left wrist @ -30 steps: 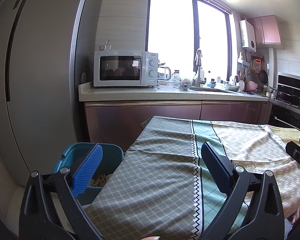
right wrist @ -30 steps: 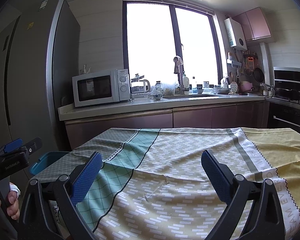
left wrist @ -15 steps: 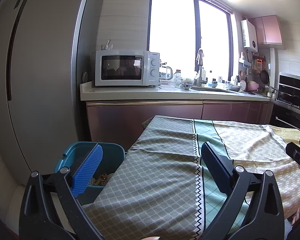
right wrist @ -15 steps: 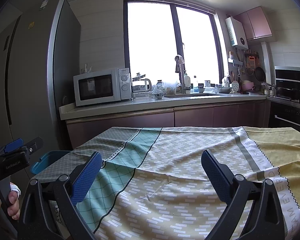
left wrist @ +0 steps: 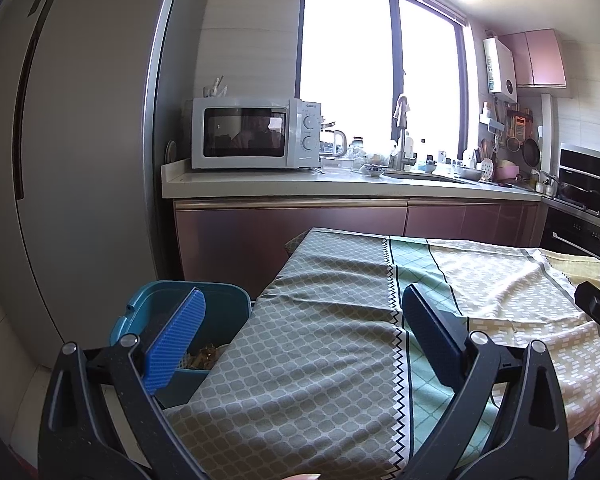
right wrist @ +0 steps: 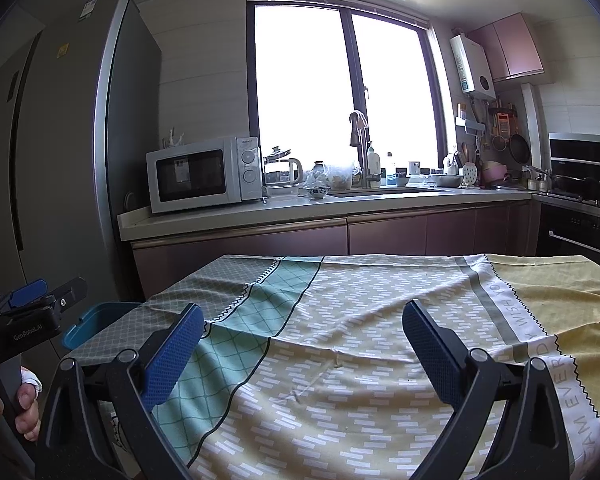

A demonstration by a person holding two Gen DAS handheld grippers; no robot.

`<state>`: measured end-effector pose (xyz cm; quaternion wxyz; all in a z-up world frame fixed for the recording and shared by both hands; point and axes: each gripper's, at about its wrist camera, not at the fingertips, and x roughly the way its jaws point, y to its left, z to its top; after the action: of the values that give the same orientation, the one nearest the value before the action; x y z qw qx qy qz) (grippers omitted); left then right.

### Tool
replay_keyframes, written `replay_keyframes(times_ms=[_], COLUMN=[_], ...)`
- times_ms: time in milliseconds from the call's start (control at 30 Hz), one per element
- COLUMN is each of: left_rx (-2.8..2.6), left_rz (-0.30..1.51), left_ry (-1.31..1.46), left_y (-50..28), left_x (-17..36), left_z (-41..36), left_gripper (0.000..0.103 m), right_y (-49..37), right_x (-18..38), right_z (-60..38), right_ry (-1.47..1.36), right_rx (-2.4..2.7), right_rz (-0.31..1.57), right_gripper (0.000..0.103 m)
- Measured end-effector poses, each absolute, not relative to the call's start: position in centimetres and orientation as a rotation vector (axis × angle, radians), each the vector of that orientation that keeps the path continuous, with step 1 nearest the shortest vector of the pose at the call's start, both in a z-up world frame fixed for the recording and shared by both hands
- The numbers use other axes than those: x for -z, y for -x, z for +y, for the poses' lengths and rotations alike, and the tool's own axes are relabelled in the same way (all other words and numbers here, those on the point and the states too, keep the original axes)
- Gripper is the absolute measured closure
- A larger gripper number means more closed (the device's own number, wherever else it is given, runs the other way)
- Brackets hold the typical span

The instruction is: Collect trash

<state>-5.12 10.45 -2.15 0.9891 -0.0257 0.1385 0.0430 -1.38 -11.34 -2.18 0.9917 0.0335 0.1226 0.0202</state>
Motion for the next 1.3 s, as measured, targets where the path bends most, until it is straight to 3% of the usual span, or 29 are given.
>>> replay_keyframes(times_ms=[1300], left_rx=[-0.094], left_rz=[0.29], left_ry=[0.056], left_y=[5.04], left_x=[2.14], left_z=[10.35], left_gripper=[0.006], right_y=[1.34], right_x=[2.1], right_z=[-11.24], right_ry=[-0.069], right_rx=[-0.039], right_rz=[0.248], right_gripper=[0.007])
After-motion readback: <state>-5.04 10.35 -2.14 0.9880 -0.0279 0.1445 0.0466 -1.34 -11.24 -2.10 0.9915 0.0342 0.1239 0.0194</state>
